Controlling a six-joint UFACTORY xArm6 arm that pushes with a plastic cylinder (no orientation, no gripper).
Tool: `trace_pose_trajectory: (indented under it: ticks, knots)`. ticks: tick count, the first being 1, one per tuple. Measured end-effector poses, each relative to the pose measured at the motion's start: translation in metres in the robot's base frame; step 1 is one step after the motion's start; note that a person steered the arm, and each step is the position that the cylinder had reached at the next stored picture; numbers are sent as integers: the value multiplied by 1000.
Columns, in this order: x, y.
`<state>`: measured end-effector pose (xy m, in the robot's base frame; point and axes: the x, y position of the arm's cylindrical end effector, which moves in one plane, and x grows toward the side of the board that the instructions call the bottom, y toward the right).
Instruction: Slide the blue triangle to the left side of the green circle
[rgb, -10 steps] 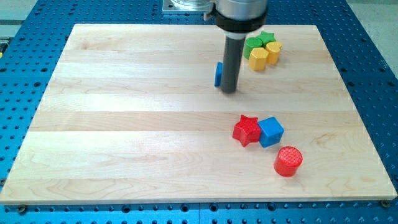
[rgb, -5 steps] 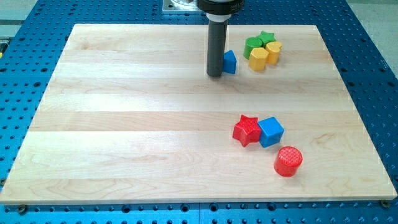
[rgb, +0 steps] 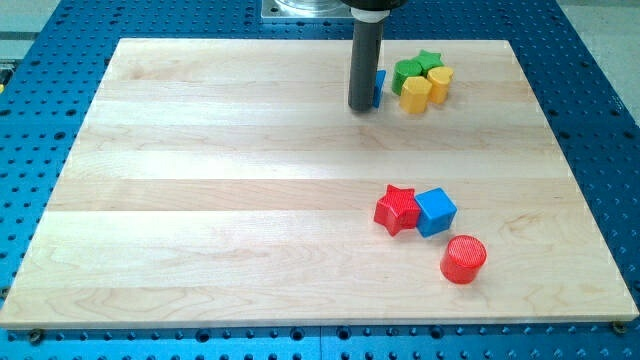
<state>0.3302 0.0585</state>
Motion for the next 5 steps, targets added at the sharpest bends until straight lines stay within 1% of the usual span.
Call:
trace_pose_trajectory:
  ticks: [2, 3, 5]
  knots:
    - [0, 2]
    - [0, 13]
    - [-11, 16]
